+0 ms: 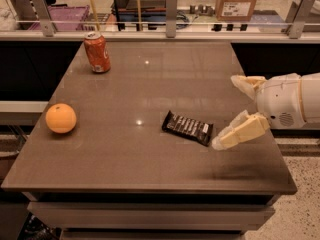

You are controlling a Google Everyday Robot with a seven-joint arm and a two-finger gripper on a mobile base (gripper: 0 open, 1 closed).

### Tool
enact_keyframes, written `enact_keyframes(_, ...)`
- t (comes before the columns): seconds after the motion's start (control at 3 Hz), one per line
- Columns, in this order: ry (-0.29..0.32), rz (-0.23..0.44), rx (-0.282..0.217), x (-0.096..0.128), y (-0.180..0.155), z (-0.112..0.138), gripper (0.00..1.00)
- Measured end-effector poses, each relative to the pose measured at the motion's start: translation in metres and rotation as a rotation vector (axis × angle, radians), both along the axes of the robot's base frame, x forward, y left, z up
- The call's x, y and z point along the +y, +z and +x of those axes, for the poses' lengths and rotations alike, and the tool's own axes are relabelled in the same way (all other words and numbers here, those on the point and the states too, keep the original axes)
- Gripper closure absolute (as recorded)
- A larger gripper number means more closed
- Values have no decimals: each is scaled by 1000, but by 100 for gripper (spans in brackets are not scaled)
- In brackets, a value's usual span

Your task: Move rxbar chocolate near coke can

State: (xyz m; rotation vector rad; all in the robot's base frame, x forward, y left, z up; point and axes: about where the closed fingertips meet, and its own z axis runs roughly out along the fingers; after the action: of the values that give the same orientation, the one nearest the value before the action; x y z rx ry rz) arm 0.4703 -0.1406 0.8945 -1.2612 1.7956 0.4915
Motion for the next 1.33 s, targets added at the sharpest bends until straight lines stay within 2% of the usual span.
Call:
enact_keyframes(0.67, -22, -7, 23, 6, -13, 0, 0)
enact_keyframes(1.33, -25, 52, 13, 17, -39, 12, 0)
